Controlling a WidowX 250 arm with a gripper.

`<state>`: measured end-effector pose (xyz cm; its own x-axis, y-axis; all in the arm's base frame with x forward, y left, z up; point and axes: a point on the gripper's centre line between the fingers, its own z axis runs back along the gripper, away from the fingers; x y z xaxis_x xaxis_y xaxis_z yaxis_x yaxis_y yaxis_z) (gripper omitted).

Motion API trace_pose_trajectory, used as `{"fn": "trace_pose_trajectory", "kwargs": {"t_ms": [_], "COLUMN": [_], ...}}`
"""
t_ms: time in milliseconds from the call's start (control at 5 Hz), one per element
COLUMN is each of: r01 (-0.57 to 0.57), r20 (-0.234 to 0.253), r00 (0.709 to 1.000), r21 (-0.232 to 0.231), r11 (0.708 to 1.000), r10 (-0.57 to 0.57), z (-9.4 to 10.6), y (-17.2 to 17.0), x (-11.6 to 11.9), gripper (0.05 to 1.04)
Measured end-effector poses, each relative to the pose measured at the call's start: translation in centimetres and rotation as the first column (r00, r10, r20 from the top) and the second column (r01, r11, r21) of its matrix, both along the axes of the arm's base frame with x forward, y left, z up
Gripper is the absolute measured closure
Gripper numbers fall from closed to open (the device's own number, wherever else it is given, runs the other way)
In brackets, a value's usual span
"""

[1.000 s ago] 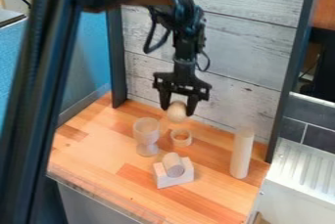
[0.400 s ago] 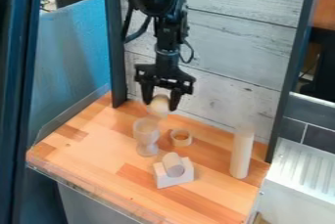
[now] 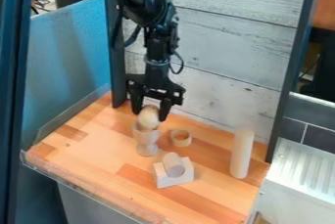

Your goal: Move the sphere on top of the cup

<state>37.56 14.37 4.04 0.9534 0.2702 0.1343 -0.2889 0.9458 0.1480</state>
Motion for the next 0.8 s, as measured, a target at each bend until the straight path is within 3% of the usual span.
{"fn": "trace_pose_trajectory", "kwargs": {"t_ms": [200, 400, 600, 800], "r01": [-0.002, -0.01, 0.02, 0.025], "r20": [0.02, 0.025, 0.024, 0.054], "r00": [1.0, 1.0, 1.0, 0.998], "r21": [0.02, 0.022, 0.015, 0.013], "r11": [1.0, 1.0, 1.0, 1.0], "r10": [0.001, 0.009, -0.02, -0.025], "z": [0.5, 0.4, 0.5, 2.4], "y": [0.2, 0.1, -0.7, -0.9], "x": [0.2, 0.3, -0.1, -0.2], "gripper": [0.286, 0.085, 0.081, 0.083]}}
